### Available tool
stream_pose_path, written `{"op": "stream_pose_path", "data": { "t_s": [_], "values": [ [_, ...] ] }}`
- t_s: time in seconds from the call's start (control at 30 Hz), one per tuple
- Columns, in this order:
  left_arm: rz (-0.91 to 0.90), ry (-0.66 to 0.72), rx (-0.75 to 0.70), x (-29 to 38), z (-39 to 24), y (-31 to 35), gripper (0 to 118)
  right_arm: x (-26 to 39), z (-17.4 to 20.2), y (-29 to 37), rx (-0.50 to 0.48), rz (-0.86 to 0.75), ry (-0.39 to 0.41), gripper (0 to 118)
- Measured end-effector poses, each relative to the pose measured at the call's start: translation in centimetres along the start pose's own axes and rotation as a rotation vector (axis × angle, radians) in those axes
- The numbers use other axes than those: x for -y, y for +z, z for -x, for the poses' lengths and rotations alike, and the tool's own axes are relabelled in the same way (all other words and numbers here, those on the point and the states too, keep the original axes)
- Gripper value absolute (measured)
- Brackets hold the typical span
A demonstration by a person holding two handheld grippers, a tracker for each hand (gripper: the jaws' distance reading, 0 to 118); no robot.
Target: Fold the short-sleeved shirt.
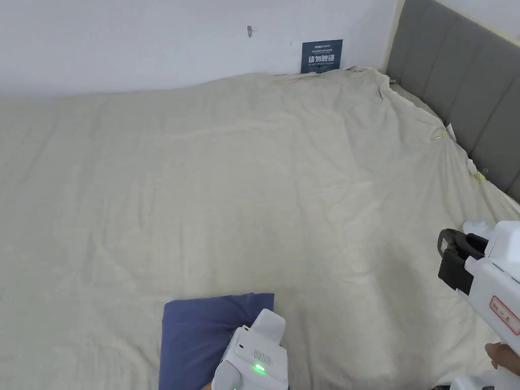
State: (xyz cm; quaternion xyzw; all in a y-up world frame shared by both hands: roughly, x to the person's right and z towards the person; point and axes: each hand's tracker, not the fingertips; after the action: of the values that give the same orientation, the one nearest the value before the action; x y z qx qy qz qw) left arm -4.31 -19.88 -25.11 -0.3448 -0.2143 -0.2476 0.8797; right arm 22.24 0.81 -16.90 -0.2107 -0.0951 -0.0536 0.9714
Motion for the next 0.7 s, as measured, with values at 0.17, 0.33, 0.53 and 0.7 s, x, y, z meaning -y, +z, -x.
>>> {"op": "stream_pose_path", "data": {
  "t_s": [0.17, 0.33, 0.53, 0.7],
  "values": [
    [0.002, 0.033, 0.023, -0.4, 1.0, 0.4, 0, -0.2, 0.3, 0.0, -0.004, -0.003, 0.002, 0],
    [-0.075, 0.218, 0.078, -2.2, 4.4, 3.4, 0, -1.0, 1.0, 0.3, -0.018, -0.023, 0.017, 0],
    [-0.245, 0.266, 0.043, -5.1, 10.1, 8.9, 0, -2.4, 3.0, 0.9, -0.042, -0.068, 0.037, 0],
    [-0.372, 0.311, -0.04, -6.3, 14.9, 13.1, 0, -3.3, 4.6, 0.7, -0.066, -0.122, 0.055, 0]
  ]
}}
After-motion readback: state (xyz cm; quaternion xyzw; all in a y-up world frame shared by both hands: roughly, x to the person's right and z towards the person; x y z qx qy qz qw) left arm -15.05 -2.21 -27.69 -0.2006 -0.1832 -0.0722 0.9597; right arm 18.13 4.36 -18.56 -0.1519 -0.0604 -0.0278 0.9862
